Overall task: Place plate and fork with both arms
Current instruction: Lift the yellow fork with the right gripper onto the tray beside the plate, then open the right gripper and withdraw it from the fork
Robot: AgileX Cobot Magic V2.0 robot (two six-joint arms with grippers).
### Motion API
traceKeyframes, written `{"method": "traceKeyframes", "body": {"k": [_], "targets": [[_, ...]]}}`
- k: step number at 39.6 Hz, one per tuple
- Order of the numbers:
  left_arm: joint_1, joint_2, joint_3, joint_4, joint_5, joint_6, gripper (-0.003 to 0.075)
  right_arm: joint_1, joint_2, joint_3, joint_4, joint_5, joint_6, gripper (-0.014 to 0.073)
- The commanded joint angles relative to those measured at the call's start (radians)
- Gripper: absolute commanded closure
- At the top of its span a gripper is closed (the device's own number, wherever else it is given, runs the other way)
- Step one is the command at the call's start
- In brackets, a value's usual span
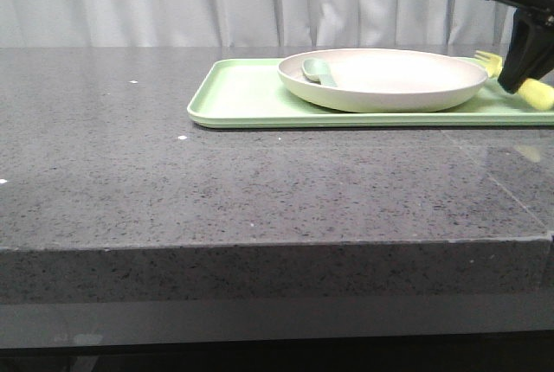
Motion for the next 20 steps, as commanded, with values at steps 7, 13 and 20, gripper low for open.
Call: {"method": "traceKeyframes", "body": {"k": [7, 13, 20], "targets": [[0.004, -0.011, -0.025, 0.004, -0.057, 0.0, 0.0229, -0.005, -0.037, -0.02, 0.037, -0.04, -0.014, 0.054], [0.004, -0.011, -0.025, 0.004, -0.057, 0.0, 0.0229, -0.005, -0.04, -0.021, 0.015, -0.04, -0.014, 0.0386], [0.004, -0.011, -0.025, 0.004, -0.057, 0.0, 0.0229, -0.005, -0.051, -0.022, -0.032, -0.047, -0.014, 0.023]]}}
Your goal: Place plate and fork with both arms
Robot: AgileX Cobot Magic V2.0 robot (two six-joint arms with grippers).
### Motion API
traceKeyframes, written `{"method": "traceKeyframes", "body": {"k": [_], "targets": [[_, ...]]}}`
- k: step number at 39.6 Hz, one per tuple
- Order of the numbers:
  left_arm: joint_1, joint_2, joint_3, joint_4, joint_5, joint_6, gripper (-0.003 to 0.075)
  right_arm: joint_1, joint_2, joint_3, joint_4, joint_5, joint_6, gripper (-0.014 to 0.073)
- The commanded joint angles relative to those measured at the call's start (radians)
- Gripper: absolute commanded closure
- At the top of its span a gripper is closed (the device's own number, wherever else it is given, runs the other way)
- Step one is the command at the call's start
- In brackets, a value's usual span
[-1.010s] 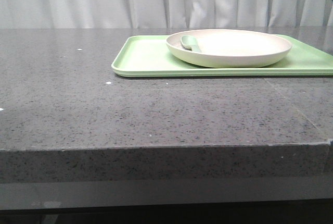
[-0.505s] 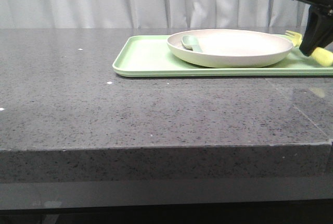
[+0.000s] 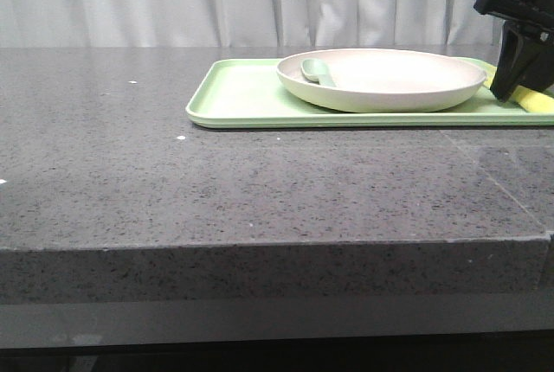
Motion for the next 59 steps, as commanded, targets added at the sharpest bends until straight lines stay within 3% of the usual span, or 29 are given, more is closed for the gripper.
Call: {"method": "traceKeyframes", "body": {"k": [1, 23, 33, 43, 53, 57, 59], "targets": [[0.004, -0.011, -0.025, 0.004, -0.057, 0.0, 0.0229, -0.005, -0.075, -0.022, -0.018, -0.02, -0.012, 0.0221], [0.004, -0.011, -0.025, 0.004, -0.057, 0.0, 0.0229, 0.035, -0.433, 0.009, -0.068, 0.125, -0.012, 0.0209], [0.004, -0.011, -0.025, 0.004, -0.057, 0.0, 0.0229, 0.166, -0.752, 0.253, -0.121, 0.103, -0.001, 0.0211], [0.004, -0.011, -0.025, 0.004, -0.057, 0.0, 0.0229, 0.167, -1.032, 0.508, -0.258, 0.086, 0.117, 0.0211], [0.004, -0.011, -0.025, 0.004, -0.066, 0.0, 0.023, 0.167, -1.277, 0.709, -0.266, -0.006, 0.12, 0.0211], [0.004, -0.011, -0.025, 0.004, -0.084, 0.0, 0.0294, 0.167, -1.347, 0.763, -0.266, -0.072, 0.12, 0.0236], [0.004, -0.011, -0.025, 0.004, -0.094, 0.0, 0.0394, 0.167, -1.374, 0.784, -0.266, -0.098, 0.12, 0.0306]]}}
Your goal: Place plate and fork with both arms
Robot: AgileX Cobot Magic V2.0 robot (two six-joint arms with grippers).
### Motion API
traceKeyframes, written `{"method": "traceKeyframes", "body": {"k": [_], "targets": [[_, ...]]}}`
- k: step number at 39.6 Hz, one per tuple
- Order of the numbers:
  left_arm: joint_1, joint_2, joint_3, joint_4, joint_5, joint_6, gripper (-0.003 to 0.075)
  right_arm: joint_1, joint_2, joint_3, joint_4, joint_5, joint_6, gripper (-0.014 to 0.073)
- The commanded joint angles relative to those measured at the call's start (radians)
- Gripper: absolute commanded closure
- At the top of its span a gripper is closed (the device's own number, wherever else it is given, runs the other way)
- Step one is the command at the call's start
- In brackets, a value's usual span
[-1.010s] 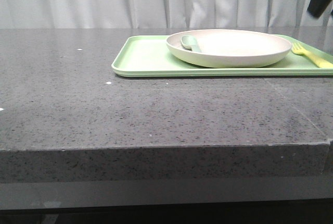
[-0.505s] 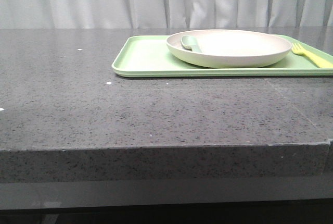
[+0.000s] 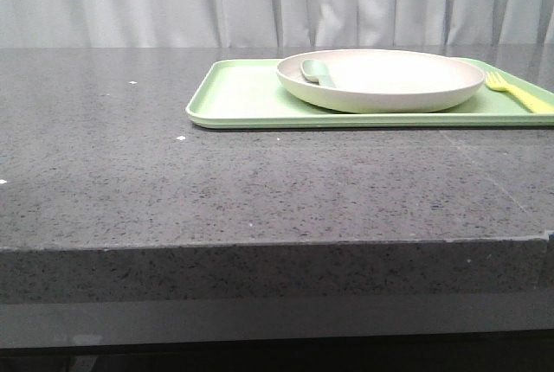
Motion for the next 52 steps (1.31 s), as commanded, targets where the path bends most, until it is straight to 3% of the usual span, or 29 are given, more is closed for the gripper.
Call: {"method": "traceKeyframes", "body": {"k": [1, 5, 8, 26, 32, 35, 43, 52], "targets": [[0.004, -0.011, -0.025, 0.004, -0.082, 0.0, 0.0438, -0.002, -0.054, 0.019, -0.004, -0.128, 0.002, 0.0362], [0.004, -0.011, -0.025, 0.004, -0.095, 0.0, 0.0637, -0.002, -0.074, 0.033, -0.004, -0.137, 0.002, 0.0547], [0.004, -0.011, -0.025, 0.004, -0.093, 0.0, 0.0737, -0.002, -0.075, 0.033, -0.003, -0.123, 0.002, 0.0649], [0.004, -0.011, -0.022, 0.004, -0.103, 0.0, 0.0738, -0.002, -0.075, 0.033, -0.003, -0.105, 0.002, 0.0662], [0.028, -0.11, 0.106, 0.002, -0.285, 0.001, 0.0738, -0.002, -0.075, 0.033, -0.003, -0.105, 0.002, 0.0662], [0.074, -0.184, 0.204, 0.065, -0.408, 0.001, 0.0738, -0.002, -0.074, 0.033, -0.003, -0.105, 0.002, 0.0662], [0.258, -0.465, 0.567, 0.011, -0.788, 0.001, 0.0738, -0.002, -0.074, 0.033, -0.003, -0.105, 0.002, 0.0662], [0.346, -0.726, 0.827, 0.011, -0.956, 0.001, 0.0738, -0.002, -0.074, 0.033, -0.003, -0.105, 0.002, 0.0662]]}}
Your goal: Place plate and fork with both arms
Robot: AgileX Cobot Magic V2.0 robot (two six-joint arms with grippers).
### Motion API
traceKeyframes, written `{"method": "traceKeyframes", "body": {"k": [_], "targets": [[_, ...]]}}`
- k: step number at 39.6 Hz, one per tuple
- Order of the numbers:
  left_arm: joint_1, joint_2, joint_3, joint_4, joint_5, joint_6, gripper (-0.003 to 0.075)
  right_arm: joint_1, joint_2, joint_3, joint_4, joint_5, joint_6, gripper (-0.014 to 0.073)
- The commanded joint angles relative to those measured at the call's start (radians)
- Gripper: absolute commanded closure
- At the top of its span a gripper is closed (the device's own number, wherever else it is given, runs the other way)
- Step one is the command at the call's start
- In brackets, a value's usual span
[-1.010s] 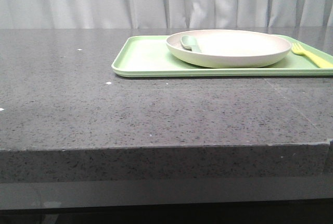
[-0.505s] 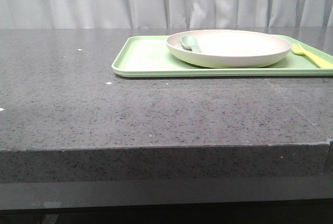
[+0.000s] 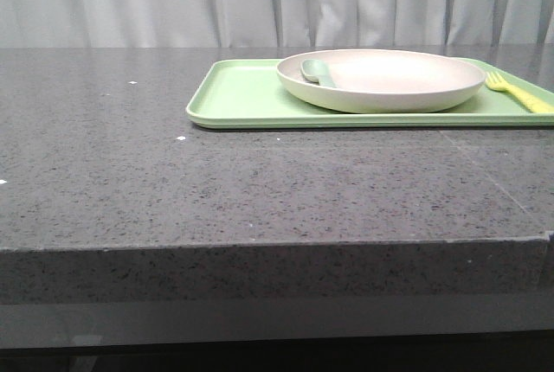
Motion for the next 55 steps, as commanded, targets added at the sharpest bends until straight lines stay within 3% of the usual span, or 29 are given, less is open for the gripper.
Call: {"method": "traceKeyframes", "body": {"k": [1, 7, 11, 14, 55], "targets": [[0.034, -0.09, 0.053, -0.012, -0.147, -0.001, 0.0738, -0.002, 0.007, -0.021, -0.002, -0.055, 0.0, 0.0662], [0.11, -0.219, 0.143, -0.07, -0.175, -0.001, 0.0738, -0.002, 0.007, -0.021, -0.002, -0.055, 0.0, 0.0662], [0.118, -0.259, 0.195, -0.087, -0.237, -0.001, 0.0738, -0.002, 0.007, -0.021, -0.002, -0.055, 0.0, 0.0662], [0.116, -0.279, 0.19, -0.087, -0.209, -0.001, 0.0738, -0.002, 0.006, -0.021, -0.002, -0.055, 0.0, 0.0662], [0.111, -0.277, 0.192, -0.087, -0.211, -0.001, 0.0738, 0.001, -0.019, 0.016, -0.006, -0.087, 0.0, 0.0662]]}}
